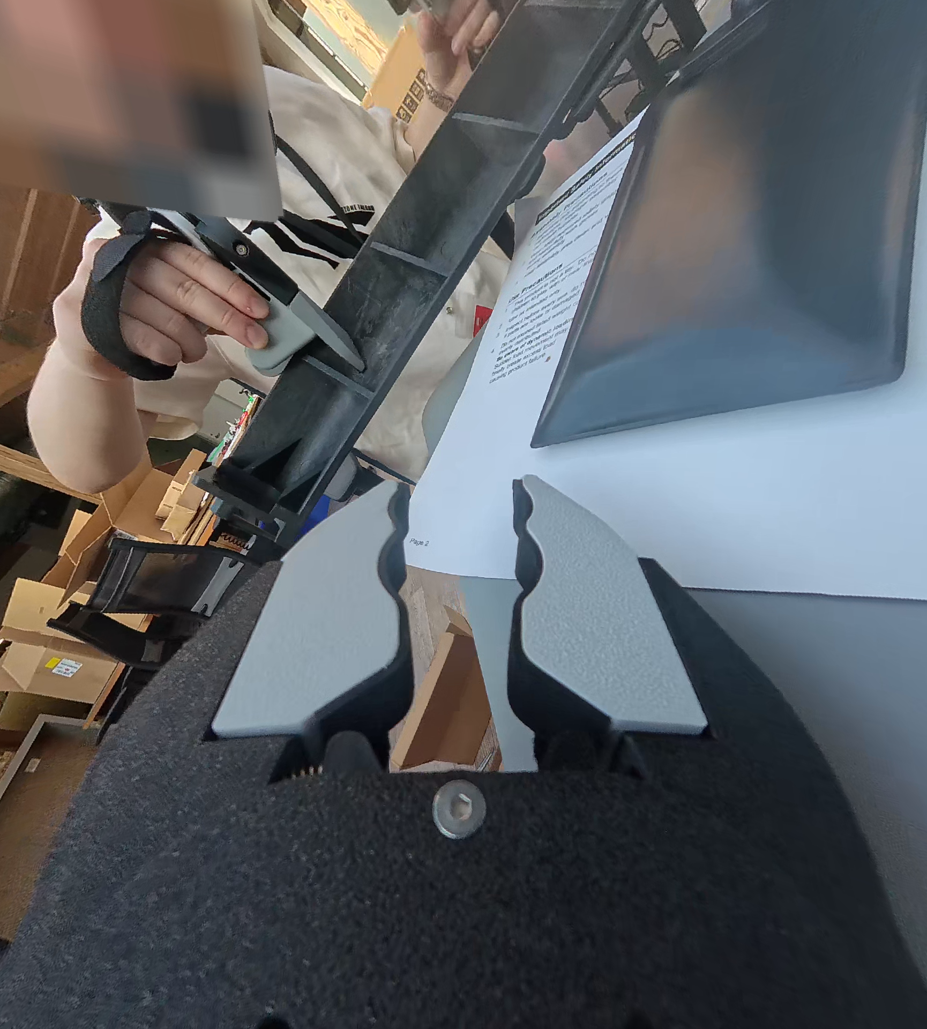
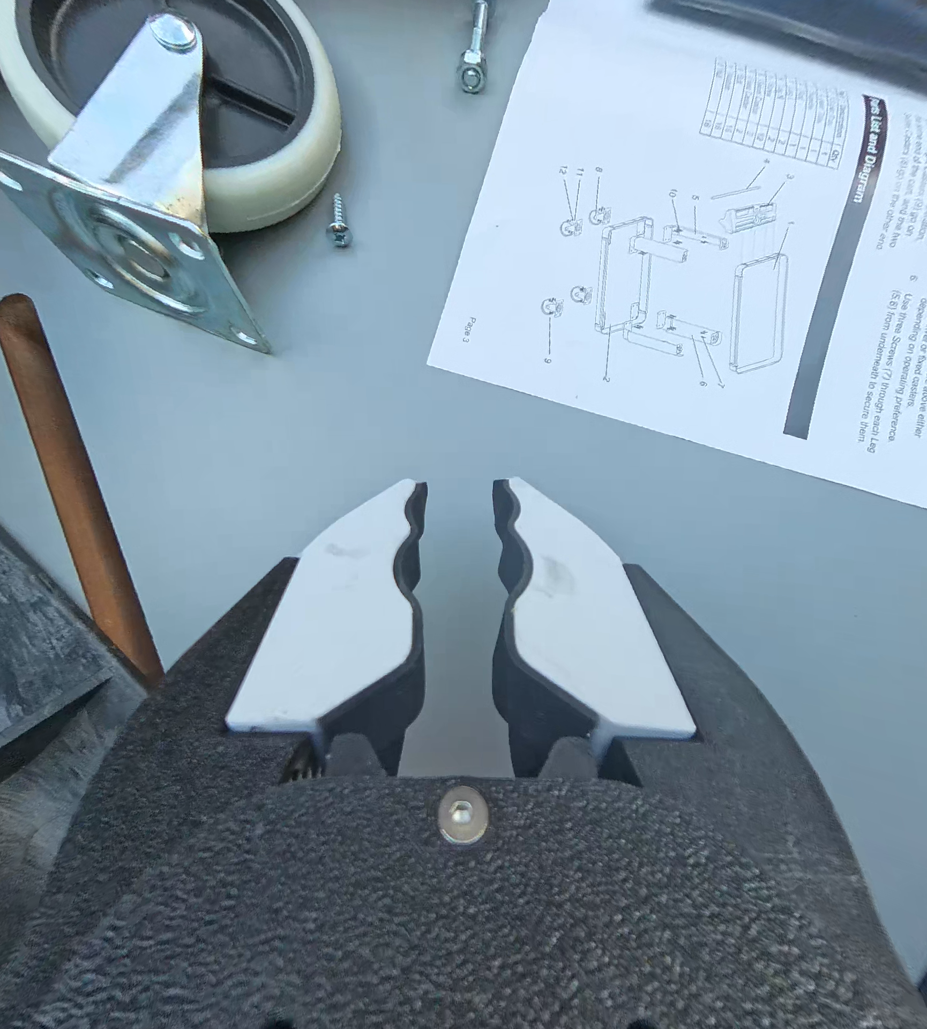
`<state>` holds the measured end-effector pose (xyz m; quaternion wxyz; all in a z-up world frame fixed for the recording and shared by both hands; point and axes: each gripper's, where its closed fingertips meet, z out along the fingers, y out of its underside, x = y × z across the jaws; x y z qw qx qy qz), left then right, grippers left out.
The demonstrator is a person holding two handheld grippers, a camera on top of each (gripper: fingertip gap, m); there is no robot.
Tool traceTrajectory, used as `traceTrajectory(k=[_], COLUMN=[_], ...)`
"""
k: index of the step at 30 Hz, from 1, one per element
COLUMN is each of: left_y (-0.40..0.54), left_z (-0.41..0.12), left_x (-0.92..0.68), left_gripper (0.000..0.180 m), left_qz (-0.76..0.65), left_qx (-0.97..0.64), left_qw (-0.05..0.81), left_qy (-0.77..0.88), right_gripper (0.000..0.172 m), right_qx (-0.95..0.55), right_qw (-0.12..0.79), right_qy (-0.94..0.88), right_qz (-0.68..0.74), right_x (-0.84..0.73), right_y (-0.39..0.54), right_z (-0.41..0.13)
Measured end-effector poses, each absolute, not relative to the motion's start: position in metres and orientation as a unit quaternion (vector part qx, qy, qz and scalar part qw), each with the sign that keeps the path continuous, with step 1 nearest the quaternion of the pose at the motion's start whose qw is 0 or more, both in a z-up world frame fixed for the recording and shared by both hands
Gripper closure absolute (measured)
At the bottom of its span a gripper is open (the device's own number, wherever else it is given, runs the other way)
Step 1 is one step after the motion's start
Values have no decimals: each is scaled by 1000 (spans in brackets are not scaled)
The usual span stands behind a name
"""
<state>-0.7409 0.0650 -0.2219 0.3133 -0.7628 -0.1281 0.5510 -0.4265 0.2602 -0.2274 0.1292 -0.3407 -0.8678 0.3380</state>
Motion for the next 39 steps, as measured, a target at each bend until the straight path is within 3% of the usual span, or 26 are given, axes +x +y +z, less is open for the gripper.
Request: traceTrajectory(k=[30,39], left_y=[59,37], left_z=[-223,-204], left_x=[-739,-739], left_gripper=[150,136], left_qz=[529,489], left_qx=[-764,-720], left_qw=[339,431], left_qy=[-147,-240], right_gripper=[149,149], right_qx=[-374,-376], right_qw=[87,85], right_qy=[-872,-872], right_qz=[302,302], right_x=[-422,-422], right_y=[266,267], right_z=[-248,-248])
